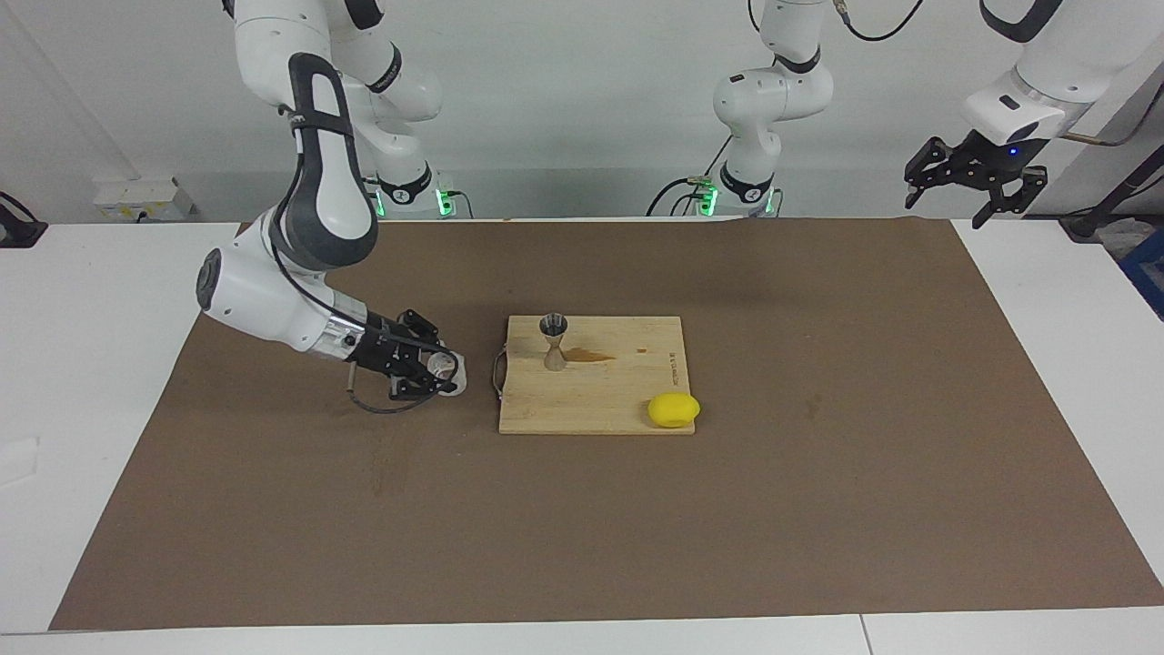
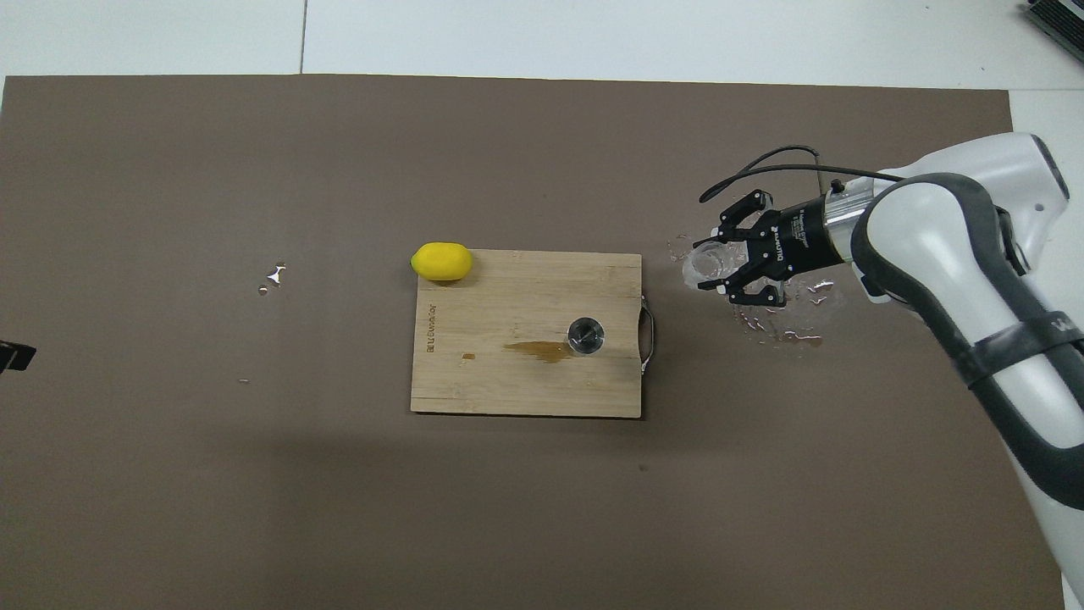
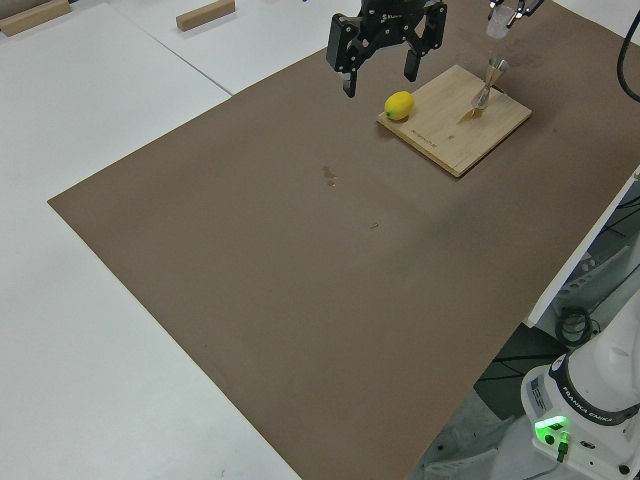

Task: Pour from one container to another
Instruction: 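Lift the glass cup with the right gripper over the metal cup, then tilt the glass cup with the right gripper to pour into the metal cup, then move the glass cup with the right gripper back to its spot, then lower the glass cup onto the table with the right gripper, then open the right gripper and lift it off the glass cup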

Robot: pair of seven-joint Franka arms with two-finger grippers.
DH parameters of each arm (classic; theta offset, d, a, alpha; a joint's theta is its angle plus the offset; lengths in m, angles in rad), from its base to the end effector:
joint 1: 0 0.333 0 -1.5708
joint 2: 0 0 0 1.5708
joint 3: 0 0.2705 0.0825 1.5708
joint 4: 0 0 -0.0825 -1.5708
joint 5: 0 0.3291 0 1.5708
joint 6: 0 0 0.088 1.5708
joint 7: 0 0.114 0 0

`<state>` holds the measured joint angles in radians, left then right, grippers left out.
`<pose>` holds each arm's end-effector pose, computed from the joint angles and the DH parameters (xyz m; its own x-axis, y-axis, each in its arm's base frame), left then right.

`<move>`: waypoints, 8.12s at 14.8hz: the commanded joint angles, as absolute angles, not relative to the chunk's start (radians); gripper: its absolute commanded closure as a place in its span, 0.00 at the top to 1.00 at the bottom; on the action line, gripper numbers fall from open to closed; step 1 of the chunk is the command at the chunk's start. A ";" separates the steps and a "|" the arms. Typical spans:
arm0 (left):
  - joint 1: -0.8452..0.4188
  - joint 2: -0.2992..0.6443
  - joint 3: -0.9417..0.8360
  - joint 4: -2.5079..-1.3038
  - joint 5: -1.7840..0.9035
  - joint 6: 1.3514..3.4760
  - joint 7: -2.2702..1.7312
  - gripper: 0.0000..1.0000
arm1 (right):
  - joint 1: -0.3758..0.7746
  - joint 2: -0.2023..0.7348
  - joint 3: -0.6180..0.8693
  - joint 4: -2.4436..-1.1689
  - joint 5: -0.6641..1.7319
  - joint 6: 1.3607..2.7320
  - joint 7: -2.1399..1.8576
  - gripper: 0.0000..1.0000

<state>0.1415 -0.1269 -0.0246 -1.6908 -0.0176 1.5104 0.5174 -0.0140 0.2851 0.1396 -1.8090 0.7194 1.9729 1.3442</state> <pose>0.4551 0.0507 0.5780 0.9197 -0.3906 -0.0393 -0.3892 -0.9203 0.0390 0.5543 0.1122 0.3710 -0.0146 -0.7740 -0.6330 -0.9966 -0.0401 0.0720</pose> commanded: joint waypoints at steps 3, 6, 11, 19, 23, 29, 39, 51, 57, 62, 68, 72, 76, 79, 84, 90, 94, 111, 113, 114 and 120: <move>0.103 -0.129 -0.038 -1.700 -0.003 1.606 0.255 1.00 | 0.103 0.252 0.132 -1.827 0.596 2.028 1.477 0.00; 0.095 -0.077 -0.034 -1.677 -0.006 1.621 0.250 1.00 | 0.172 0.253 0.133 -1.807 0.493 2.028 1.520 0.00; 0.052 -0.035 0.017 -1.663 -0.003 1.615 0.238 1.00 | 0.261 0.253 0.133 -1.775 0.280 2.022 1.609 0.00; 0.049 -0.049 0.015 -1.687 -0.005 1.625 0.083 1.00 | 0.331 0.255 0.135 -1.740 0.109 1.977 1.626 0.00; 0.048 -0.049 0.017 -1.687 -0.005 1.624 0.081 1.00 | 0.367 0.253 0.135 -1.740 0.002 1.957 1.631 0.00; 0.037 -0.049 0.018 -1.690 -0.005 1.623 0.080 1.00 | 0.409 0.242 0.135 -1.740 -0.132 1.927 1.631 0.00; 0.037 -0.049 0.018 -1.692 -0.005 1.623 0.080 1.00 | 0.474 0.222 0.137 -1.752 -0.282 1.911 1.660 0.00; 0.037 -0.049 0.018 -1.692 -0.005 1.624 0.084 1.00 | 0.495 0.215 0.140 -1.756 -0.362 1.902 1.680 0.00; 0.037 -0.051 0.018 -1.692 -0.005 1.624 0.084 1.00 | 0.483 0.222 0.141 -1.747 -0.315 1.899 1.680 0.00; 0.037 -0.049 0.018 -1.692 -0.005 1.624 0.083 1.00 | 0.448 0.230 0.141 -1.746 -0.207 1.913 1.671 0.00; 0.037 -0.051 0.015 -1.690 -0.005 1.626 0.081 1.00 | 0.355 0.244 0.141 -1.755 -0.045 1.968 1.631 0.00; 0.035 -0.049 0.012 -1.690 -0.005 1.626 0.078 1.00 | 0.195 0.242 0.141 -1.834 0.197 2.060 1.488 0.00; 0.035 -0.049 0.011 -1.689 -0.006 1.626 0.078 1.00 | -0.007 0.258 0.140 -1.907 0.481 2.065 1.200 0.00; 0.035 -0.049 0.009 -1.689 -0.006 1.626 0.078 1.00 | -0.116 0.307 0.141 -1.911 0.558 2.045 1.073 0.00; 0.035 -0.049 0.009 -1.689 -0.006 1.638 0.078 1.00 | -0.221 0.408 0.141 -1.844 0.623 1.971 0.939 0.00; 0.035 -0.049 0.009 -1.690 -0.006 1.643 0.078 1.00 | -0.229 0.411 0.138 -1.887 0.632 2.066 0.928 0.96; 0.035 -0.049 0.009 -1.690 -0.006 1.641 0.078 1.00 | -0.242 0.391 0.135 -1.891 0.632 2.066 0.934 1.00; 0.035 -0.049 0.008 -1.683 -0.005 1.641 0.092 1.00 | -0.064 0.170 0.137 -1.887 0.123 2.050 0.496 1.00; 0.037 -0.049 0.008 -1.683 -0.005 1.641 0.097 1.00 | -0.064 0.120 0.138 -1.884 0.043 2.043 0.402 1.00; 0.037 -0.049 0.009 -1.683 -0.005 1.641 0.097 1.00 | -0.063 0.091 0.138 -1.878 0.010 2.039 0.355 1.00; 0.037 -0.051 0.009 -1.683 -0.005 1.640 0.091 1.00 | -0.075 0.037 0.137 -1.682 -0.003 1.829 0.245 1.00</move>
